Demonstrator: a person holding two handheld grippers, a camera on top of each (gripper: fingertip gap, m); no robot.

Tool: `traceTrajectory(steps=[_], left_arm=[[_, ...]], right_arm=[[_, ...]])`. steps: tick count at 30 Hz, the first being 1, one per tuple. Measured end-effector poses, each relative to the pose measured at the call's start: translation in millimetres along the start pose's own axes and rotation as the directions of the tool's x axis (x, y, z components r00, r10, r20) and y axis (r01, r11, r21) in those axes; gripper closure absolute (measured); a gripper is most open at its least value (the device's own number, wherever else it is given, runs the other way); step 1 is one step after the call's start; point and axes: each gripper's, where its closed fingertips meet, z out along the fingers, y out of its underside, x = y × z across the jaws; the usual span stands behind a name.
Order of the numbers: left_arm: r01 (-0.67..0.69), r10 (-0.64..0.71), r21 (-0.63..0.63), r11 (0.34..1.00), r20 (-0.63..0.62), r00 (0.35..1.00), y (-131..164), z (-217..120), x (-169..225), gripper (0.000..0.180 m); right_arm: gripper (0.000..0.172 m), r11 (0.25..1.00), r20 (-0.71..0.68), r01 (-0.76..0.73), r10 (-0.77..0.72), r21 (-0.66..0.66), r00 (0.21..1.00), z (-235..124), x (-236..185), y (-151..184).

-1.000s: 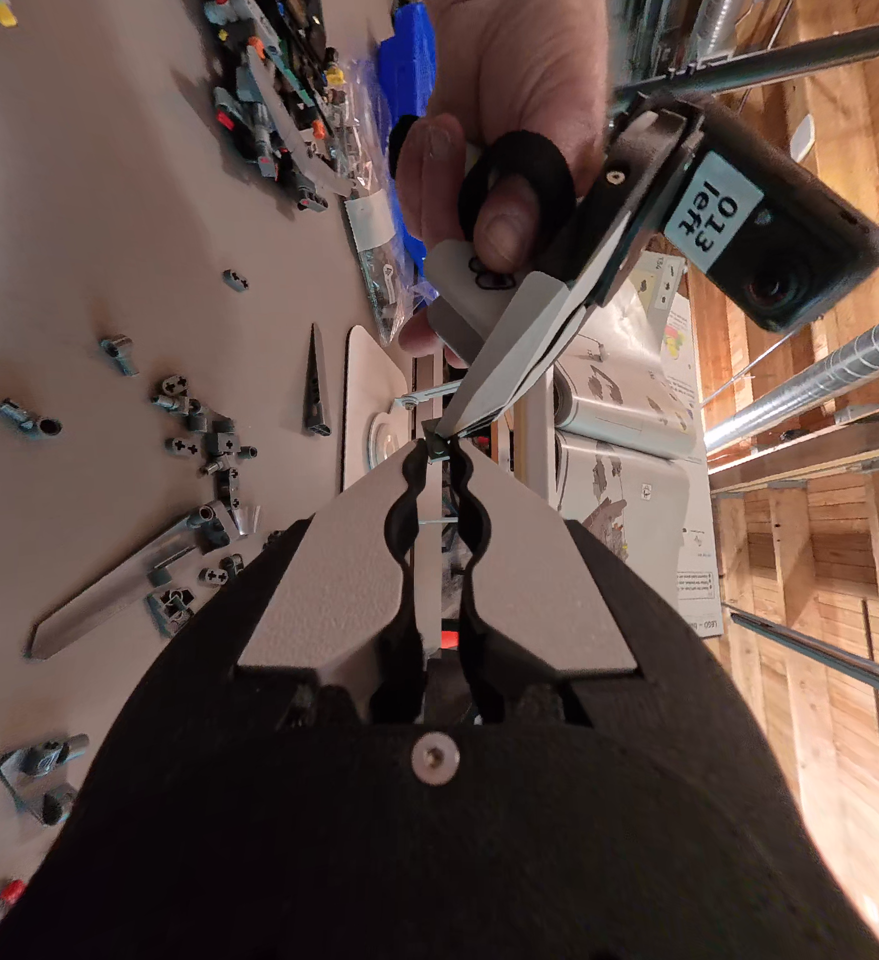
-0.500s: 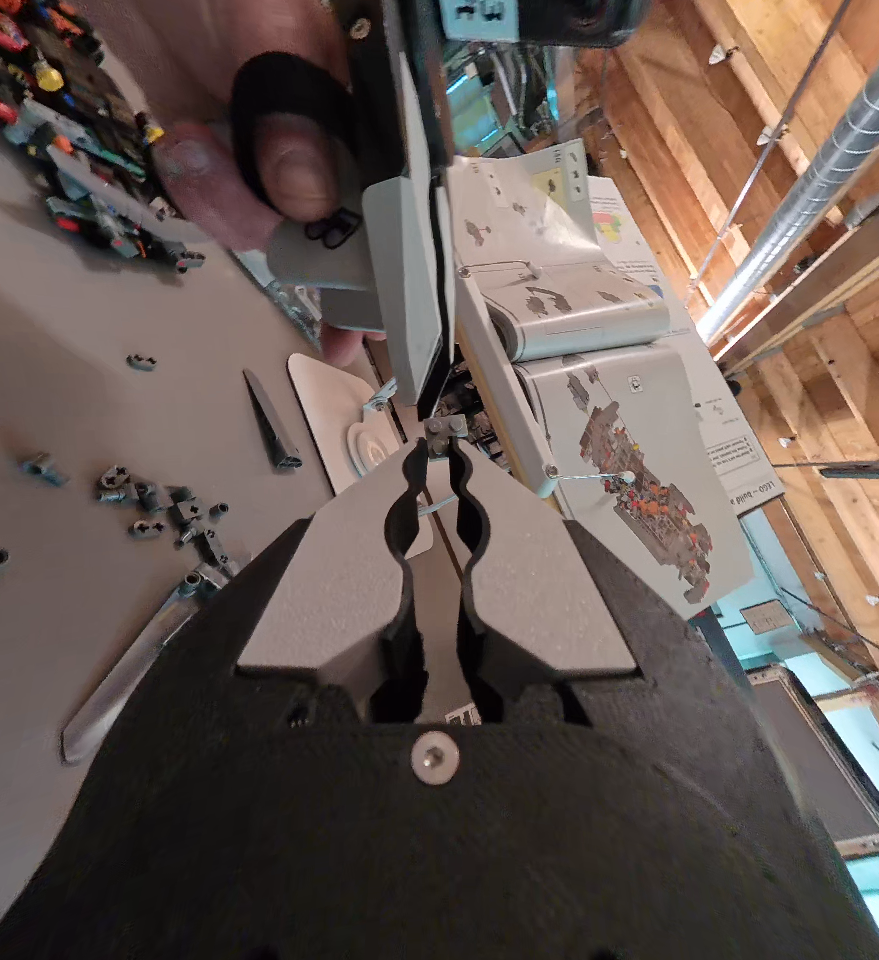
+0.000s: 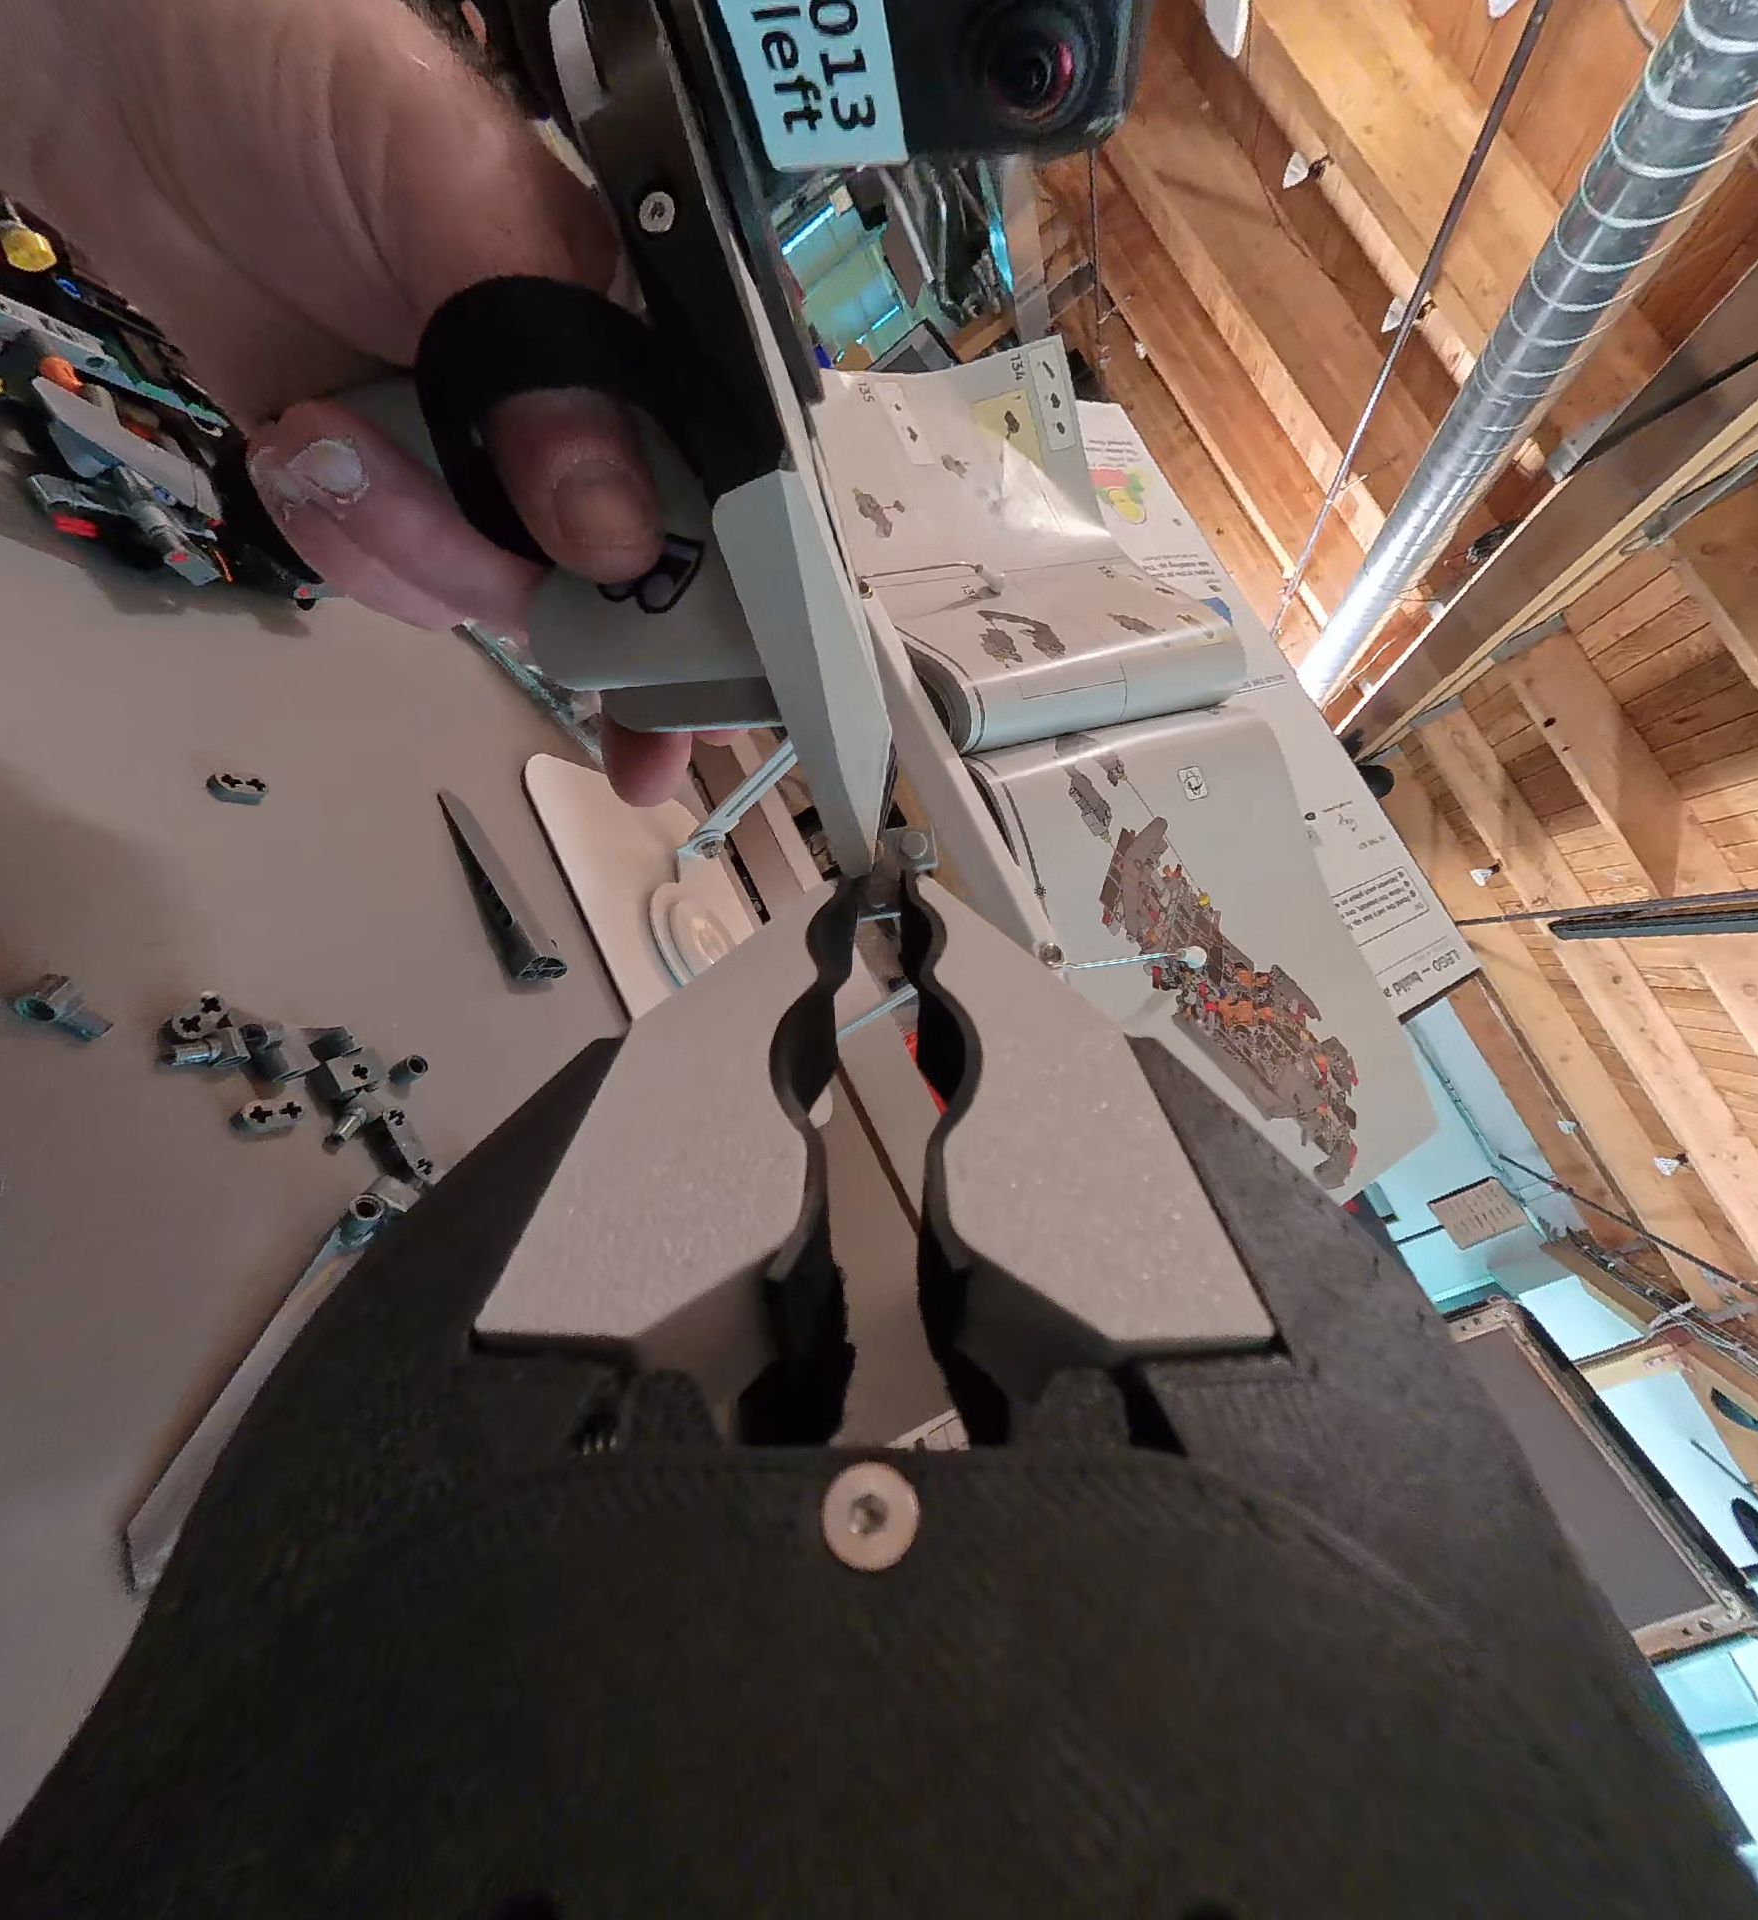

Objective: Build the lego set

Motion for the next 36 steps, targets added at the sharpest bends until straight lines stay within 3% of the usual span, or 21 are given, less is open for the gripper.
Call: traceTrajectory(steps=[5,8,11,15,27,29,33,35,36], left_arm=[[-0.172,0.180,-0.143,0.975,0.044,0.983,10,0,-1,0.178],[-0.263,0.277,-0.238,0.935,0.027,0.960,14,0,3,0.178],[-0.366,0.398,-0.354,0.860,0.018,0.917,20,1,1,0.178],[-0.443,0.491,-0.436,0.783,-0.005,0.871,25,4,1,0.178],[-0.514,0.576,-0.539,0.667,-0.065,0.815,32,5,-1,0.178],[-0.529,0.623,-0.534,0.660,-0.005,0.782,25,5,-7,0.176],[-0.606,0.738,-0.474,0.639,0.159,0.655,5,0,-12,0.149],[-0.674,0.799,-0.443,0.592,0.213,0.562,0,0,-7,0.142],[-0.710,0.838,-0.448,0.543,0.247,0.486,-3,0,-7,0.142]], right_arm=[[0.159,0.991,0.142,-0.131,0.124,0.041,0.982,-9,-2,-5],[0.163,0.951,0.285,-0.308,0.286,0.036,0.915,-13,2,-7],[0.166,0.919,0.383,-0.395,0.363,0.005,0.849,-13,2,-9],[0.167,0.919,0.471,-0.387,0.374,-0.075,0.799,-10,-9,-3],[0.170,0.909,0.549,-0.378,0.409,-0.176,0.729,-9,-23,5],[0.170,0.863,0.513,-0.470,0.493,-0.185,0.703,-6,-16,6],[0.170,0.653,0.498,-0.737,0.704,-0.175,0.506,-3,2,3],[0.171,0.531,0.519,-0.830,0.765,-0.170,0.382,-4,9,0],[0.171,0.486,0.528,-0.857,0.780,-0.172,0.336,-4,11,-1]])
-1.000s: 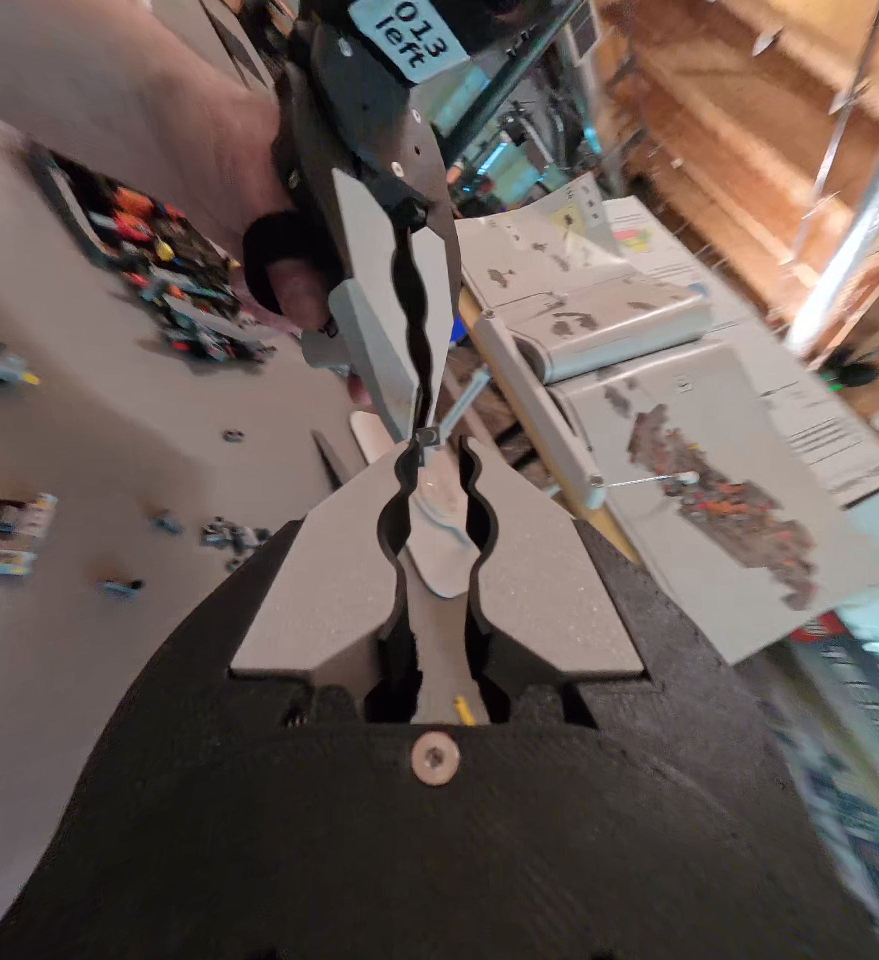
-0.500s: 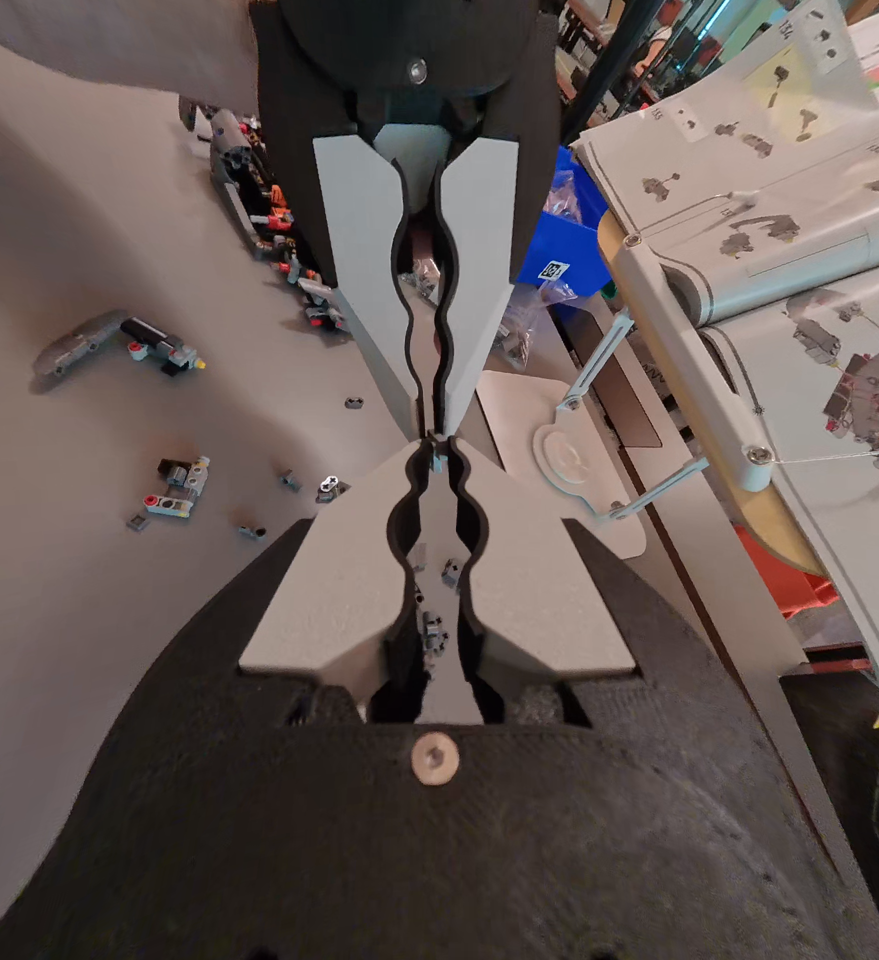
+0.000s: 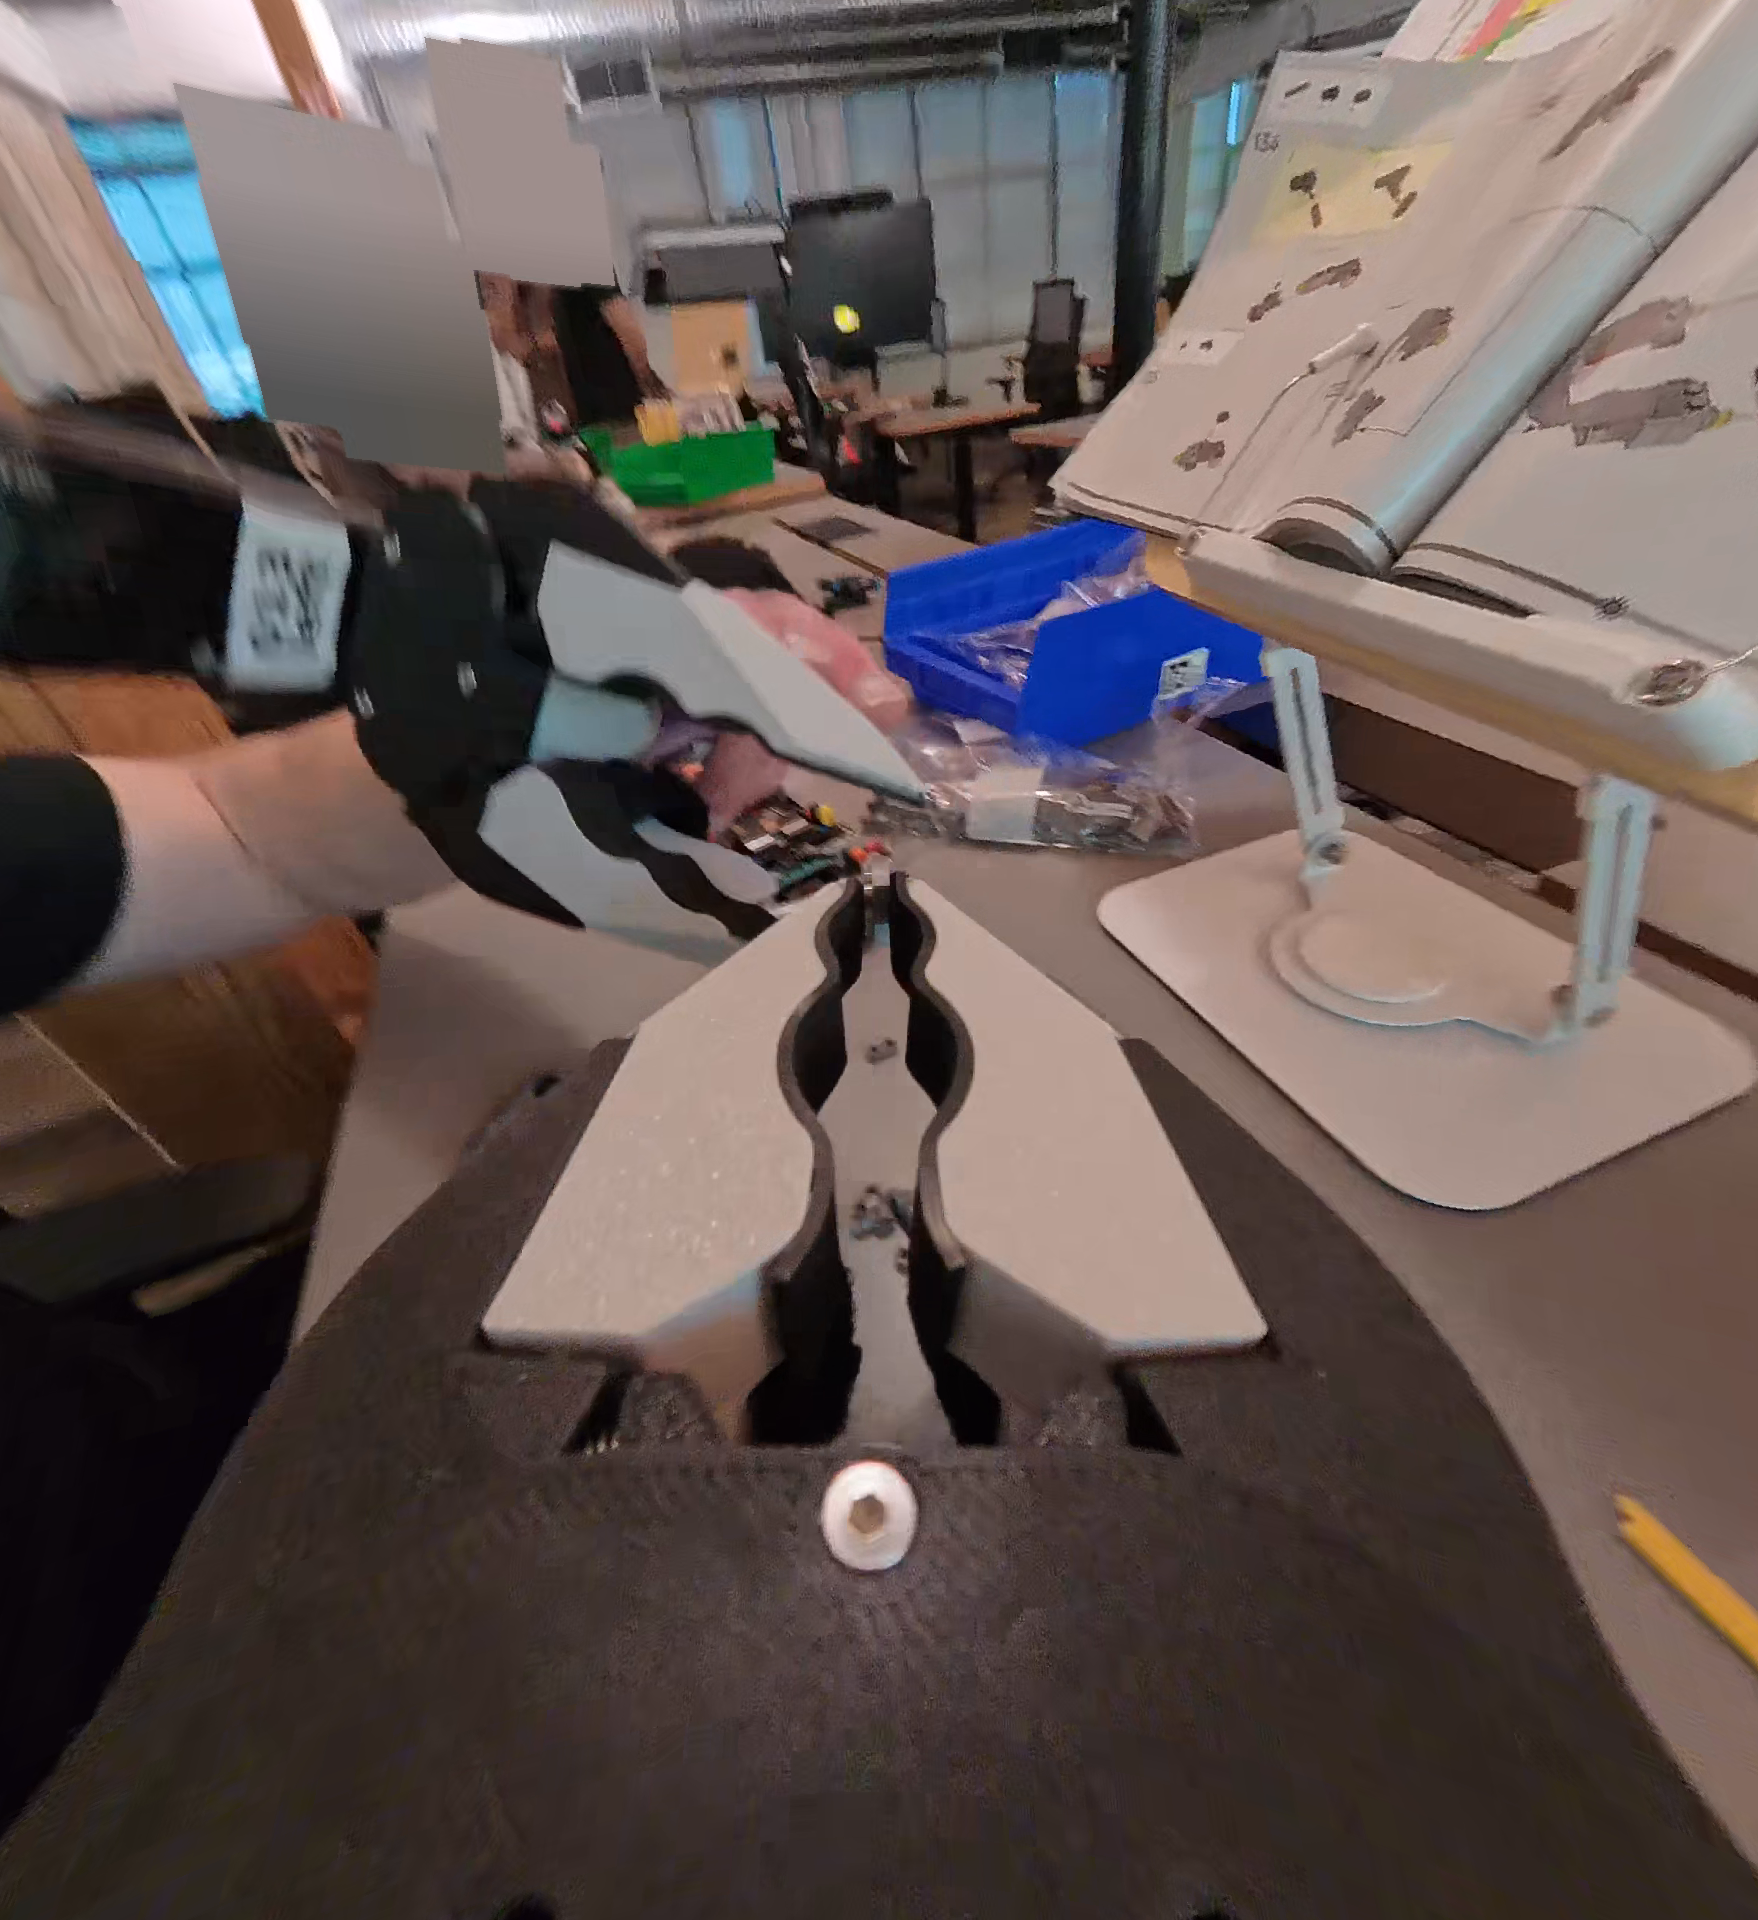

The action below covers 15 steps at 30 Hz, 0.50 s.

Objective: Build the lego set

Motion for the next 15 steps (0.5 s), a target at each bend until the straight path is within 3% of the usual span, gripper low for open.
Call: traceTrajectory(steps=[4,6,9,13,15], left_arm=[[-0.203,0.204,-0.023,0.979,0.173,0.964,-5.1,2.0,-0.7,0.151],[-0.248,0.251,-0.041,0.968,0.188,0.949,-3.7,4.2,1.5,0.151],[-0.269,0.271,-0.041,0.962,0.234,0.934,-4.0,3.4,-2.7,0.165],[-0.284,0.288,-0.051,0.957,0.223,0.931,-2.1,2.7,-1.9,0.167],[-0.289,0.297,-0.070,0.955,0.206,0.932,0.5,2.9,-1.4,0.166]], right_arm=[[0.171,0.993,0.075,-0.112,0.109,0.038,0.991,1.4,-5.2,-3.2],[0.170,0.989,0.092,-0.140,0.135,0.043,0.987,1.7,-7.2,-4.2],[0.170,0.986,0.101,-0.161,0.157,0.039,0.982,2.8,-7.6,-2.0],[0.170,0.982,0.111,-0.182,0.176,0.043,0.978,4.3,-7.0,-0.2],[0.169,0.993,0.065,-0.115,0.113,0.038,0.992,5.9,-5.4,1.3]])
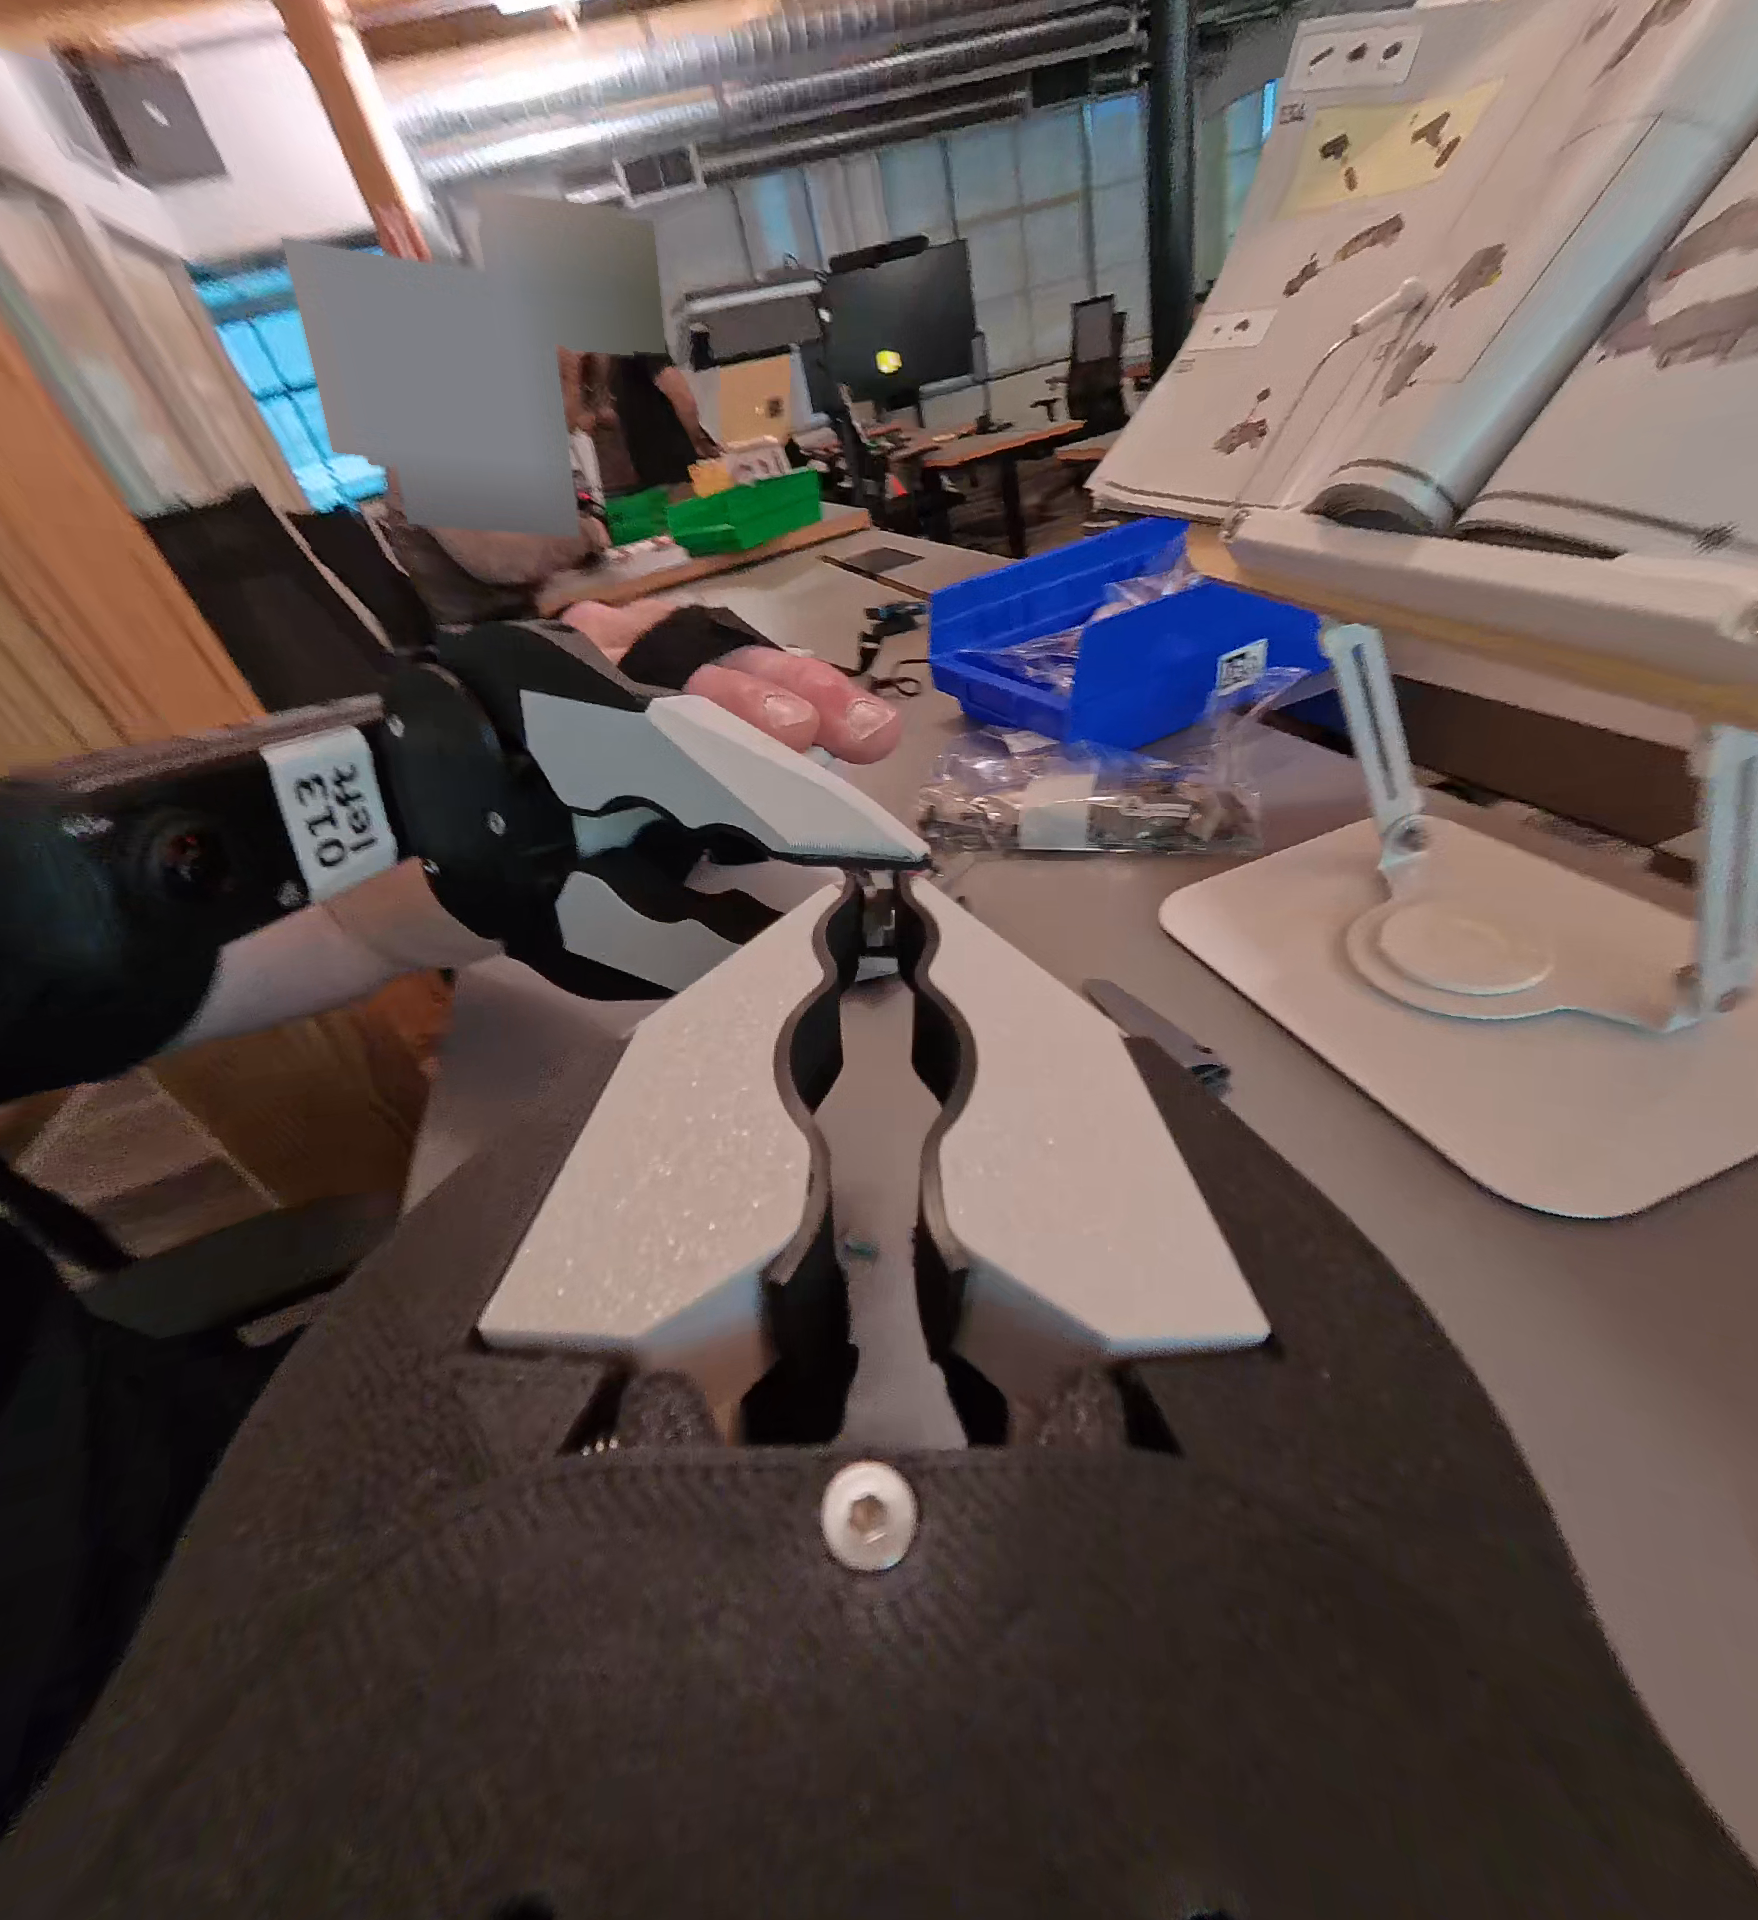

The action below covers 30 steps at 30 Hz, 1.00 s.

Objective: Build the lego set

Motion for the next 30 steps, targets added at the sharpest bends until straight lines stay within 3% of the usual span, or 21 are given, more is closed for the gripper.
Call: traceTrajectory(steps=[3,5,10,12,15,25,30], left_arm=[[0.026,-0.027,-0.014,1.000,-0.052,0.998,3,-1,2,0.166],[0.087,-0.090,-0.025,0.996,-0.121,0.989,5,-3,6,0.166],[0.143,-0.151,-0.048,0.988,-0.227,0.962,5,-9,12,0.166],[0.140,-0.152,-0.064,0.988,-0.259,0.954,4,-10,15,0.166],[0.121,-0.139,-0.082,0.989,-0.284,0.949,3,-11,18,0.166],[0.091,-0.118,-0.101,0.991,-0.309,0.944,2,-11,22,0.166],[0.092,-0.115,-0.088,0.992,-0.312,0.943,-2,-11,22,0.166]], right_arm=[[0.163,0.984,-0.082,0.171,-0.175,-0.053,0.981,-1,2,1],[0.160,0.928,-0.130,0.352,-0.366,-0.121,0.922,-4,1,1],[0.161,0.627,-0.177,0.702,-0.775,-0.338,0.607,-6,-5,3],[0.160,0.506,-0.153,0.755,-0.858,-0.417,0.490,-3,-7,7],[0.161,0.388,-0.127,0.780,-0.917,-0.491,0.377,1,-6,11],[0.162,0.263,-0.041,0.765,-0.954,-0.588,0.297,1,-4,24],[0.166,0.251,-0.051,0.742,-0.958,-0.622,0.282,0,1,24]])
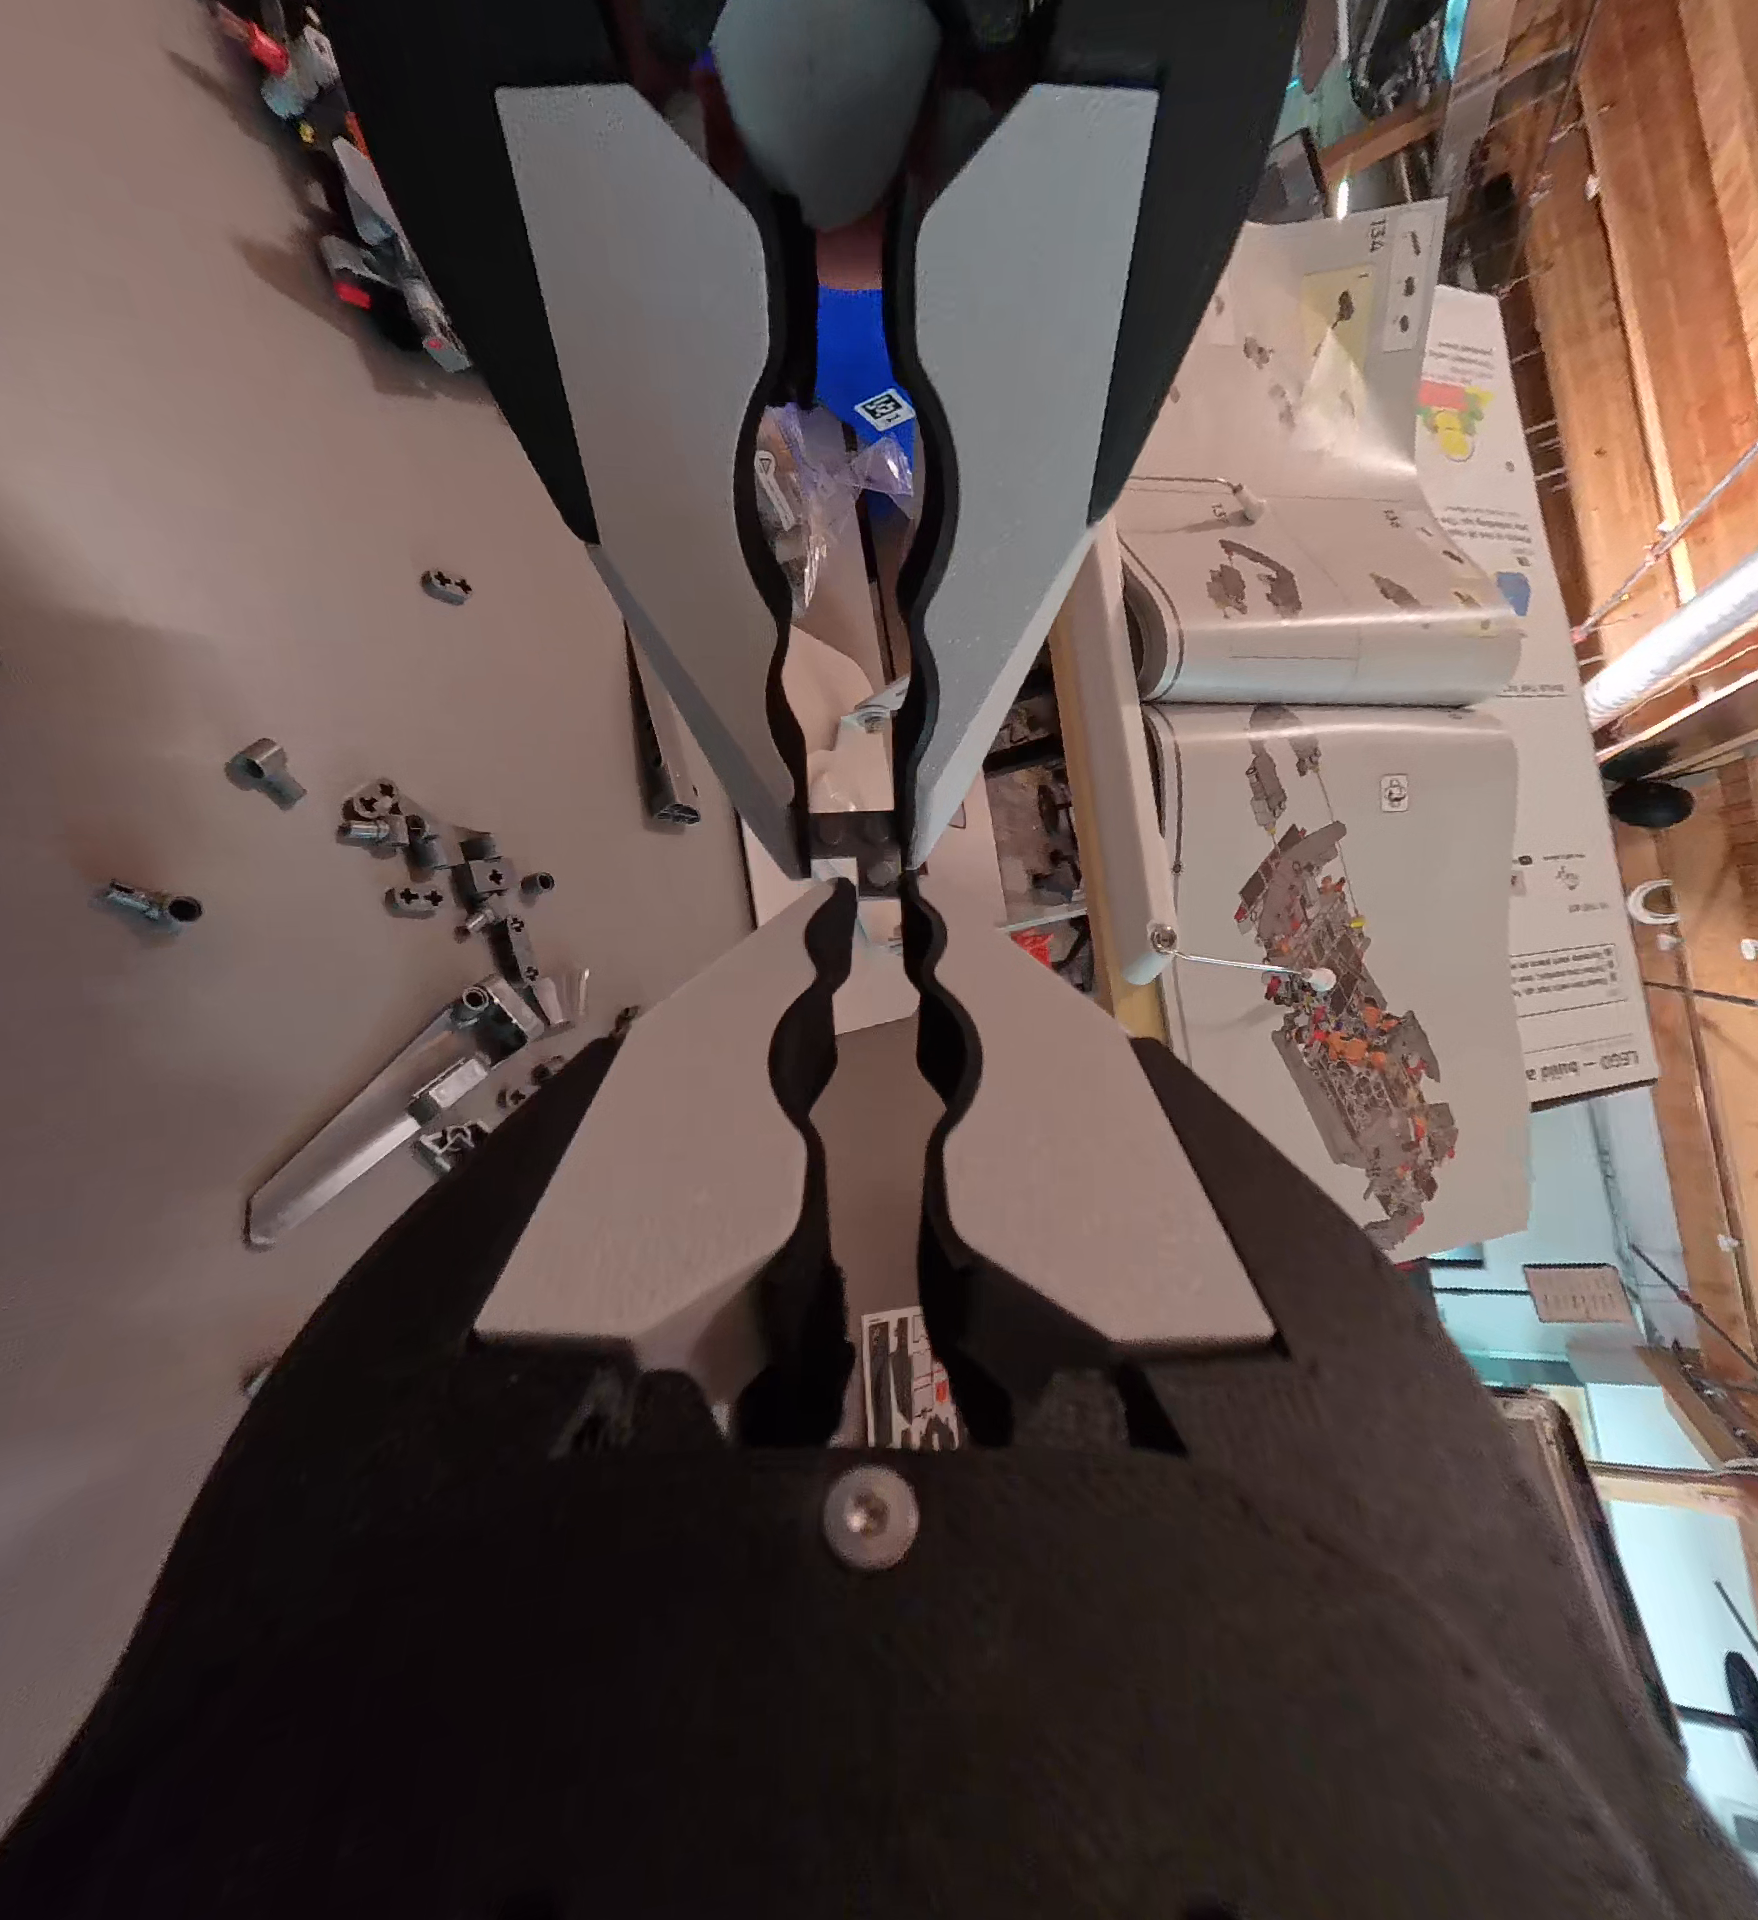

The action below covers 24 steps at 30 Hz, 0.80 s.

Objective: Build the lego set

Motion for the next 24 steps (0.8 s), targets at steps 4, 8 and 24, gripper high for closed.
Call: traceTrajectory(steps=[4,8,24], left_arm=[[-0.002,0.002,-0.006,1.000,-0.006,1.000,0,0,1,0.166],[0.002,-0.002,-0.005,1.000,-0.009,1.000,1,1,3,0.166],[0.168,-0.184,-0.106,0.980,-0.168,0.968,37,-39,59,0.150]], right_arm=[[0.167,1.000,0.004,-0.025,0.024,0.016,1.000,0,-1,0],[0.167,1.000,0.006,-0.022,0.022,0.009,1.000,1,-2,1],[0.167,0.984,0.087,-0.180,0.177,0.019,0.980,-5,-23,16]])
